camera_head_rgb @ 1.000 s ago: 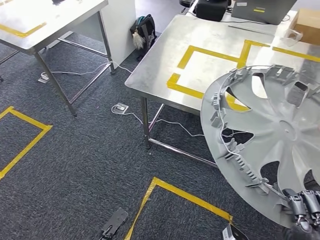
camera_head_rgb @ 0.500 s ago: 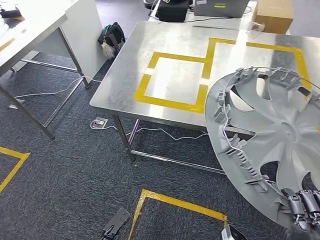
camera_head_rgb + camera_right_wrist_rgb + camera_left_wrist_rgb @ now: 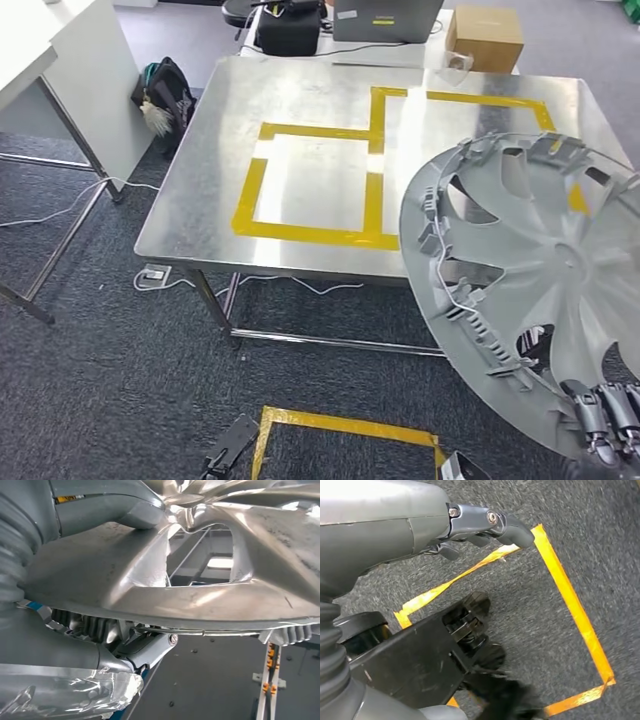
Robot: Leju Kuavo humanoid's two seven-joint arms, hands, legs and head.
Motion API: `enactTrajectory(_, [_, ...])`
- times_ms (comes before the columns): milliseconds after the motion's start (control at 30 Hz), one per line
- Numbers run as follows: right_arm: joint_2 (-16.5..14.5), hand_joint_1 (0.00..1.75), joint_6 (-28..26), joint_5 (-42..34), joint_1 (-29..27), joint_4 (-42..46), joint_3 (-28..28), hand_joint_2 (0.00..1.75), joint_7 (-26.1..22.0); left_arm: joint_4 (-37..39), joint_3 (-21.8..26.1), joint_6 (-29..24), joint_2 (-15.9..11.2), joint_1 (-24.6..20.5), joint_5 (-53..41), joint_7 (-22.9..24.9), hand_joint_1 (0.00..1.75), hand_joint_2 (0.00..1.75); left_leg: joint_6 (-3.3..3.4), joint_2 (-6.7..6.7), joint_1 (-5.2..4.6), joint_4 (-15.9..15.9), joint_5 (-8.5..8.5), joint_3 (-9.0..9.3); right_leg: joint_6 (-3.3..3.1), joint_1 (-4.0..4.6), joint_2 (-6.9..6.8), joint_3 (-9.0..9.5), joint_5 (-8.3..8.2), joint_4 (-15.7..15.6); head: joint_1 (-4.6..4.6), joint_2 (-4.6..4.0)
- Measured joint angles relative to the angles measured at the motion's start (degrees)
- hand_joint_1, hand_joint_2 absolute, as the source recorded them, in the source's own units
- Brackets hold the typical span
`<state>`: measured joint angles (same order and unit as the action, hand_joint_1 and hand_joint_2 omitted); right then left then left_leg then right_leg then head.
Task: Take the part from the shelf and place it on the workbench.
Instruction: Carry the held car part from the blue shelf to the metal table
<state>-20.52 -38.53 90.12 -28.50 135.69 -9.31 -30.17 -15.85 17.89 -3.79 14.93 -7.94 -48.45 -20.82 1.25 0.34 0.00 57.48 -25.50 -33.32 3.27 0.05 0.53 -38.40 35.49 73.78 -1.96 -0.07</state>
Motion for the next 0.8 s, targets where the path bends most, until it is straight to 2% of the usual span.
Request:
enactTrajectory(33, [0.0, 1.75, 0.0, 0.0, 0.0, 0.0, 0.0, 1.75, 0.0, 0.0, 0.0, 0.0, 0.0, 0.1, 0.0, 0.0, 0.00, 1.75, 0.02, 0.46, -0.01, 0.0, -0.64, 0.74, 0.07, -0.01, -0.18, -1.18, 0.86, 0.5, -0.03, 0.00])
enactTrajectory(67, [0.0, 1.75, 0.0, 0.0, -0.1, 0.0, 0.0, 1.75, 0.0, 0.0, 0.0, 0.1, 0.0, 0.1, 0.0, 0.1, 0.00, 1.75, -0.03, 0.78, -0.01, 0.0, -1.32, 1.62, 0.09, -0.03, -0.28, -1.40, 0.37, -0.9, -0.03, 0.00])
enactTrajectory(100, [0.0, 1.75, 0.0, 0.0, -0.1, 0.0, 0.1, 1.75, 0.0, 0.0, 0.0, 0.1, 0.0, 0.1, 0.0, 0.1, 0.00, 1.75, -0.11, 1.05, -0.01, 0.0, -2.02, 2.56, 0.10, -0.04, -0.47, -0.83, -1.47, -3.8, -0.05, 0.00])
enactTrajectory(133, [0.0, 1.75, 0.0, 0.0, -0.2, -0.1, 0.1, 1.75, 0.0, 0.0, 0.0, 0.2, 0.0, 0.1, 0.0, 0.1, 0.00, 1.75, -0.27, 1.29, -0.04, 0.0, -2.74, 3.37, 0.05, -0.05, -0.92, 0.08, -4.64, -7.5, -0.05, 0.00])
enactTrajectory(167, [0.0, 1.75, 0.0, 0.0, -0.2, -0.1, 0.1, 1.75, 0.0, 0.0, 0.0, 0.2, 0.0, 0.0, 0.0, 0.1, 0.00, 1.75, -0.46, 1.45, -0.13, 0.0, -3.44, 4.12, -0.15, -0.03, -1.44, 0.87, -7.27, -10.6, -0.04, 0.00])
enactTrajectory(200, [0.0, 1.75, 0.0, 0.0, -0.2, -0.2, 0.1, 1.75, 0.0, 0.0, 0.0, 0.2, 0.0, 0.0, 0.0, 0.2, 0.00, 1.75, -0.72, 1.64, -0.25, 0.0, -4.07, 4.60, -0.45, 0.02, -1.85, 1.59, -9.06, -12.7, -0.01, 0.00])
enactTrajectory(233, [0.0, 1.75, 0.0, 0.0, -0.2, -0.2, 0.1, 1.75, 0.0, 0.0, 0.0, 0.2, 0.0, 0.0, 0.0, 0.2, 0.00, 1.75, -1.04, 1.78, -0.37, -0.1, -4.47, 5.09, -0.84, 0.05, -2.02, 1.95, -10.00, -13.6, 0.01, 0.00])
enactTrajectory(333, [0.0, 1.75, 0.0, 0.0, -0.6, -0.4, 0.2, 1.75, -0.2, -0.1, 0.0, 0.2, 0.0, -0.2, 0.1, 0.3, 0.00, 1.75, -1.94, 1.67, -0.39, 1.0, -4.53, 5.84, -1.99, -0.17, -1.21, 3.27, -9.45, -14.0, 0.07, 0.00])
enactTrajectory(367, [0.0, 1.75, 0.0, 0.0, -0.7, -0.5, 0.2, 1.75, -0.3, -0.1, 0.0, 0.3, 0.0, -0.3, 0.3, 0.3, 0.00, 1.75, -2.19, 1.31, -0.34, 2.9, -4.45, 4.96, -2.30, -0.28, -0.98, 3.91, -9.24, -14.1, 0.16, 0.00])
enactTrajectory(400, [0.0, 1.75, 0.0, 0.0, -0.8, -0.6, 0.3, 1.75, -0.3, -0.1, 0.0, 0.3, 0.1, -0.4, 0.5, 0.2, 0.00, 1.75, -2.44, 0.93, -0.29, 5.8, -4.74, 3.23, -2.57, -0.39, -0.73, 4.68, -8.94, -14.2, 0.27, 0.00])
enactTrajectory(433, [0.0, 1.75, 0.0, 0.0, -0.8, -0.7, 0.4, 1.75, -0.3, -0.1, 0.0, 0.4, 0.1, -0.5, 0.7, 0.1, 0.00, 1.75, -2.67, 0.58, -0.25, 9.4, -5.59, 0.77, -2.79, -0.41, -0.49, 5.18, -8.53, -14.3, 0.34, 0.00])
enactTrajectory(500, [0.0, 1.75, 0.0, 0.0, -1.1, -1.1, 0.5, 1.75, -0.2, -0.2, 0.0, 0.5, 0.0, -0.4, 1.1, -0.1, 0.00, 1.75, -2.86, 0.35, -0.22, 15.2, -8.79, -4.46, -3.00, -0.41, 0.13, 6.34, -7.45, -14.4, 0.43, 0.00])
enactTrajectory(533, [0.0, 1.75, 0.0, 0.0, -1.3, -1.4, 0.6, 1.75, -0.2, -0.2, 0.0, 0.5, 0.0, -0.4, 1.2, -0.1, 0.00, 1.75, -2.80, 0.30, -0.24, 16.2, -10.02, -6.24, -3.02, -0.40, 0.46, 7.08, -6.82, -14.4, 0.44, 0.00])
enactTrajectory(567, [0.0, 1.75, 0.0, 0.0, -1.5, -1.6, 0.6, 1.75, -0.2, -0.2, 0.0, 0.5, 0.0, -0.4, 1.3, -0.1, 0.00, 1.75, -2.66, 0.24, -0.28, 15.6, -10.18, -7.18, -2.99, -0.39, 0.75, 7.93, -6.15, -14.5, 0.43, 0.00])
enactTrajectory(600, [0.0, 1.75, 0.0, 0.1, -1.6, -1.8, 0.7, 1.75, -0.1, -0.2, 0.0, 0.5, 0.0, -0.4, 1.3, -0.1, 0.00, 1.75, -2.40, 0.19, -0.38, 13.4, -8.84, -7.30, -2.91, -0.38, 0.98, 8.89, -5.42, -14.5, 0.43, 0.00])
enactTrajectory(700, [0.0, 1.75, 0.0, 0.1, -1.7, -2.4, 0.8, 1.75, 0.1, -0.1, 0.1, 0.5, -0.1, -0.3, 1.5, -0.1, 0.00, 1.75, -1.27, -0.15, -1.01, 4.0, 0.06, -6.11, -2.38, -0.30, 1.51, 11.04, -3.09, -14.7, 0.44, 0.00])
enactTrajectory(733, [0.0, 1.75, 0.0, 0.1, -1.7, -2.6, 0.9, 1.75, 0.3, -0.2, 0.1, 0.5, -0.1, -0.3, 1.7, -0.2, 0.00, 1.75, -1.03, -0.32, -1.17, 2.3, 1.83, -5.74, -2.13, -0.24, 1.65, 11.67, -2.54, -15.0, 0.44, 0.00])
enactTrajectory(800, [0.0, 1.75, 0.0, 0.1, -2.0, -3.0, 1.2, 1.75, 1.0, -0.3, 0.1, 0.6, -0.1, -0.4, 2.0, -0.3, 0.00, 1.75, -0.73, -0.63, -1.09, 1.0, 2.47, -4.76, -1.54, -0.07, 1.78, 12.94, -2.52, -14.9, 0.49, 0.00])
